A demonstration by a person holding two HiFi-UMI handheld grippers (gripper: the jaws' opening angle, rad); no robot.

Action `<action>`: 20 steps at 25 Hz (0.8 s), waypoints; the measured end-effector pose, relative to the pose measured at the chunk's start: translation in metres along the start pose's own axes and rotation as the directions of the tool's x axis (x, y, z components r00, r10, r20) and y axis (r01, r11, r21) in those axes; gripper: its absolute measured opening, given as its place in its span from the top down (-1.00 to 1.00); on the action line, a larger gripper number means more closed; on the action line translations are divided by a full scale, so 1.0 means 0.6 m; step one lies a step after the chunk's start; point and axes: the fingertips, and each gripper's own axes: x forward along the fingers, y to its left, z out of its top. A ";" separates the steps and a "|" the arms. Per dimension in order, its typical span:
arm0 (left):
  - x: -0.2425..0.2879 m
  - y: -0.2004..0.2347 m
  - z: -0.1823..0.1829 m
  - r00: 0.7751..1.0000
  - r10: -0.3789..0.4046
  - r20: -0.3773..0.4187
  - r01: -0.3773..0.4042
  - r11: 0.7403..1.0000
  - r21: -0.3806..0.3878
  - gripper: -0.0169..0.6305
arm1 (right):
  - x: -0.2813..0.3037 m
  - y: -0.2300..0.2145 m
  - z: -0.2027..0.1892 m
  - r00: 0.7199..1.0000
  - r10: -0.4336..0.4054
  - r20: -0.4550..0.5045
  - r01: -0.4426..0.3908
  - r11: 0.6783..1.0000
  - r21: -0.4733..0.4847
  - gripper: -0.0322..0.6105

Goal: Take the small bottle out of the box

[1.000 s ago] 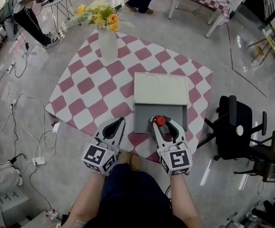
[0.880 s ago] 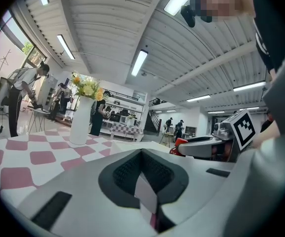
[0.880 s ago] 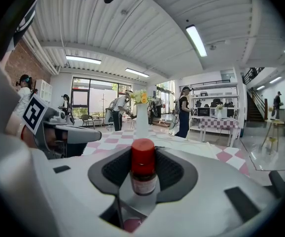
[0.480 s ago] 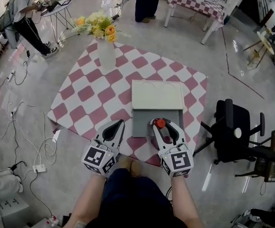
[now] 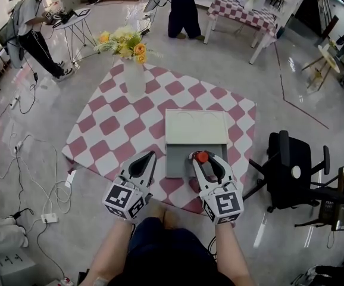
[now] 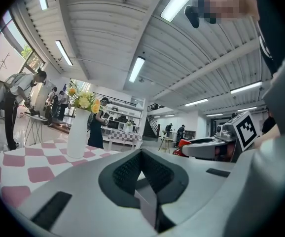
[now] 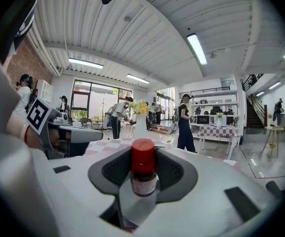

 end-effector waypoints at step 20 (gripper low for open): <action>0.012 -0.003 0.047 1.000 -0.010 0.029 0.009 1.000 0.020 0.94 | -0.017 -0.017 0.055 0.999 -0.005 0.048 0.005 1.000 0.011 0.45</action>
